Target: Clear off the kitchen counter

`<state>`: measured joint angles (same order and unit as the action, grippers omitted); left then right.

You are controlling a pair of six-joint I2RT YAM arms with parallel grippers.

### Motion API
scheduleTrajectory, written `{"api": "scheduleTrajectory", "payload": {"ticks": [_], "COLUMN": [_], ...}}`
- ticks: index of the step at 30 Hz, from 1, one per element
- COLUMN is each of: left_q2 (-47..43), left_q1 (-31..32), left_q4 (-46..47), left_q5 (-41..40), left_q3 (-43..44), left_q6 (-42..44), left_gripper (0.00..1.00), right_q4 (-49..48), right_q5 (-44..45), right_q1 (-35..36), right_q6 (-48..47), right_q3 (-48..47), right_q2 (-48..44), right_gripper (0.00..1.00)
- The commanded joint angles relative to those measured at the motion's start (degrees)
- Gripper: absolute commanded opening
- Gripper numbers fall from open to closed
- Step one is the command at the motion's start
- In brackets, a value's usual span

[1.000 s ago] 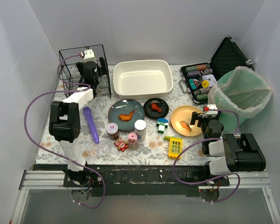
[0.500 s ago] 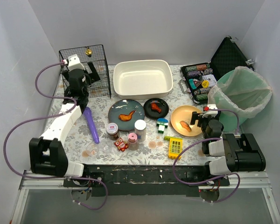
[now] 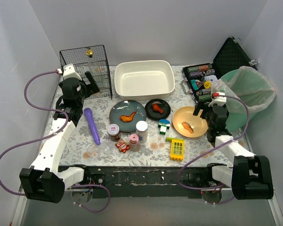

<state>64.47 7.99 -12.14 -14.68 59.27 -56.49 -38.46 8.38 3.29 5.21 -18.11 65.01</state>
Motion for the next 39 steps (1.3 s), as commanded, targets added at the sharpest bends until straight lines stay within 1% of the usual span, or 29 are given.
{"api": "scheduleTrajectory", "payload": {"ticks": [1, 3, 4, 7, 9, 10, 11, 14, 17, 19, 23, 26, 30, 33, 35, 36, 39], "left_q2": [-4.43, -6.10, -6.54, -7.07, -7.34, -7.51, -7.77, -8.39, -8.66, -8.57, -8.13, -7.95, -6.73, -6.20, -6.02, -5.76, -4.44], "left_q1": [-0.08, -0.08, -0.08, -0.08, 0.01, 0.27, 0.62, 2.03, 2.38, 2.47, 3.08, 4.22, 8.09, 11.07, 12.83, 13.54, 16.52], "left_q4": [-5.08, -5.17, -5.69, -7.36, -8.07, -7.99, -7.72, -7.37, -7.11, -7.02, -6.93, -6.06, -5.53, -5.26, -5.00, -4.91, -4.82], "left_q5": [2.46, 3.68, 5.52, 11.85, 14.58, 17.72, 18.10, 16.71, 16.61, 16.78, 17.31, 17.66, 16.97, 15.47, 15.47, 13.64, 12.40], "left_q3": [-0.46, -1.87, -2.22, -2.75, -3.54, -4.24, -4.94, -6.26, -6.62, -6.62, -6.09, -5.74, -5.04, -5.30, -5.48, -5.39, -4.69], "left_q6": [-3.01, -3.54, -3.63, -5.55, -8.01, -9.07, -9.77, -9.96, -9.52, -9.17, -8.99, -9.34, -9.78, -10.04, -10.13, -10.13, -9.87], "left_gripper": [0.98, 0.98, 0.98, 0.98, 0.98, 0.98, 0.98, 0.98, 0.98, 0.98, 0.98, 0.98, 0.98, 0.98, 0.98, 0.98, 0.98], "right_q4": [23.47, 31.30, 35.60, 45.03, 46.71, 46.63, 46.11, 43.12, 43.11, 44.25, 46.62, 48.47, 51.89, 55.93, 59.44, 61.81, 68.06], "right_q5": [3.38, 7.59, 7.96, 4.72, 2.96, 1.39, 0.07, -4.67, -6.80, -4.79, 1.36, 4.71, 5.68, 7.17, 8.66, 9.80, 10.95], "right_q1": [-0.21, -0.21, -0.21, -0.21, -0.21, -0.21, -0.21, -0.04, 1.45, 3.64, 10.40, 17.26, 21.93, 22.90, 22.90, 22.99, 22.81], "right_q6": [10.59, 15.24, 15.96, 15.97, 15.97, 15.88, 15.62, 16.32, 17.72, 17.90, 17.20, 17.37, 18.17, 16.94, 15.54, 14.49, 12.98], "right_q3": [-10.43, -14.39, -16.85, -21.96, -22.76, -22.33, -21.36, -18.55, -17.84, -18.36, -20.64, -24.42, -30.57, -36.19, -41.80, -44.44, -52.88], "right_q2": [-0.16, 1.34, 2.13, 4.33, 3.81, 2.93, 1.79, -2.07, -2.26, -0.86, 1.60, 3.45, 4.25, 3.81, 3.89, 3.98, 5.03], "right_gripper": [0.97, 0.98, 0.98, 0.98, 0.98, 0.98, 0.98, 0.98, 0.98, 0.98, 0.98, 0.98, 0.98, 0.98, 0.98, 0.98, 0.98]}}
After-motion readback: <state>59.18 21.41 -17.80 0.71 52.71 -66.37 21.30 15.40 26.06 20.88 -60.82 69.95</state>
